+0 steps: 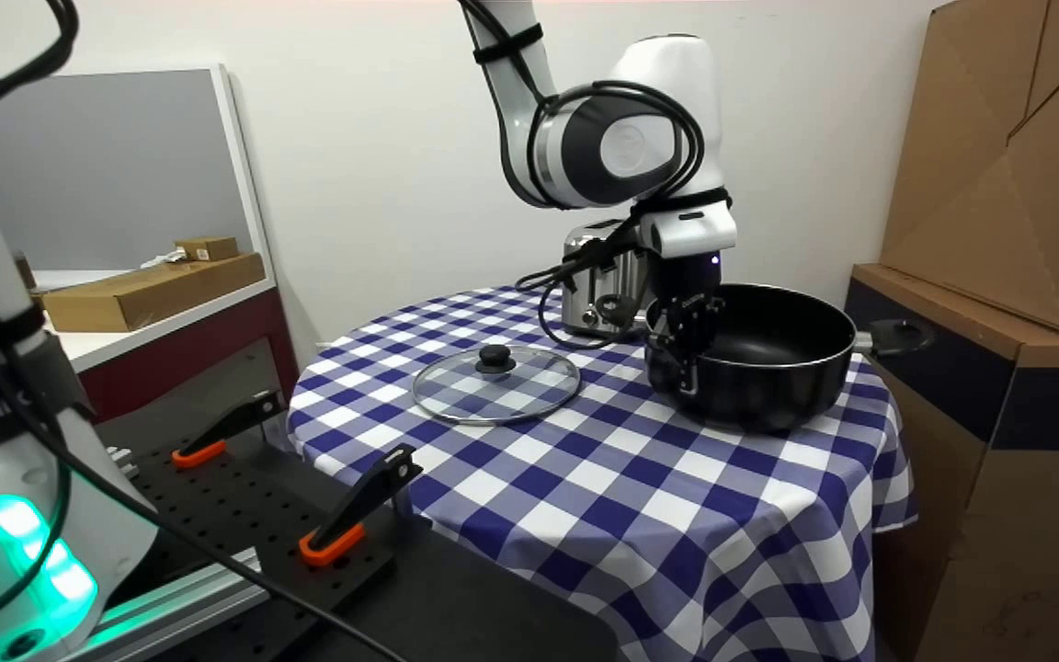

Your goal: Pick the pot and put it on the right of the table

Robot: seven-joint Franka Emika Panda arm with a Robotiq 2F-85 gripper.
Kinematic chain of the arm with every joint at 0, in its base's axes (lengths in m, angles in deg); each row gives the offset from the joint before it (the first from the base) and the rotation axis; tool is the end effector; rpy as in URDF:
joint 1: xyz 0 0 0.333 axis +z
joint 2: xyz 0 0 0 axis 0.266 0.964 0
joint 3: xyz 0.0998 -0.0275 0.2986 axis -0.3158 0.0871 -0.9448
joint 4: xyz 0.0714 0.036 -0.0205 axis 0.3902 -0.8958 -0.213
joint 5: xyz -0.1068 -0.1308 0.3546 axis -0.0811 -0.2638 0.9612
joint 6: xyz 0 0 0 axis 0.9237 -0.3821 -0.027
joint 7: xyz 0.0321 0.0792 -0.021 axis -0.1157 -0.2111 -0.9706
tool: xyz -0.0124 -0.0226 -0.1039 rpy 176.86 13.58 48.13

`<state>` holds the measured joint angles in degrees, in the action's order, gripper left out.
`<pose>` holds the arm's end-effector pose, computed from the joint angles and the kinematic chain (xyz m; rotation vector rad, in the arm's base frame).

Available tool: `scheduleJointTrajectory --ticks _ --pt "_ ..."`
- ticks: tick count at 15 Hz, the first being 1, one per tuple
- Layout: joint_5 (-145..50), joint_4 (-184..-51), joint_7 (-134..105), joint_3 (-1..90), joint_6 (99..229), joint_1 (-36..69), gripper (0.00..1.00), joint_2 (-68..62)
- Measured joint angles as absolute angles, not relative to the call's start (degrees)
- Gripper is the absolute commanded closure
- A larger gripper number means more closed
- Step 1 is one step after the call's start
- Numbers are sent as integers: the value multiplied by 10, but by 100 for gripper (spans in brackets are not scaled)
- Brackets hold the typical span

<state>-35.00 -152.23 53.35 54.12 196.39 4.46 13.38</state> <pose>0.4972 -0.2436 0.1380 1.9240 -2.4622 0.2538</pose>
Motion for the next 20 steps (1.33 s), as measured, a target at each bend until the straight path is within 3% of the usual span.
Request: scheduleJointTrajectory --ticks 3,4,5,15,20 --pt "-350 -1519 526 553 1926 58 99 126" --pt "-351 -1518 526 558 1917 62 71 125" --pt "-351 -1516 526 562 1909 67 70 125" --pt "-353 -1512 524 570 1903 80 0 74" --pt "-408 -1522 508 580 1902 122 0 11"
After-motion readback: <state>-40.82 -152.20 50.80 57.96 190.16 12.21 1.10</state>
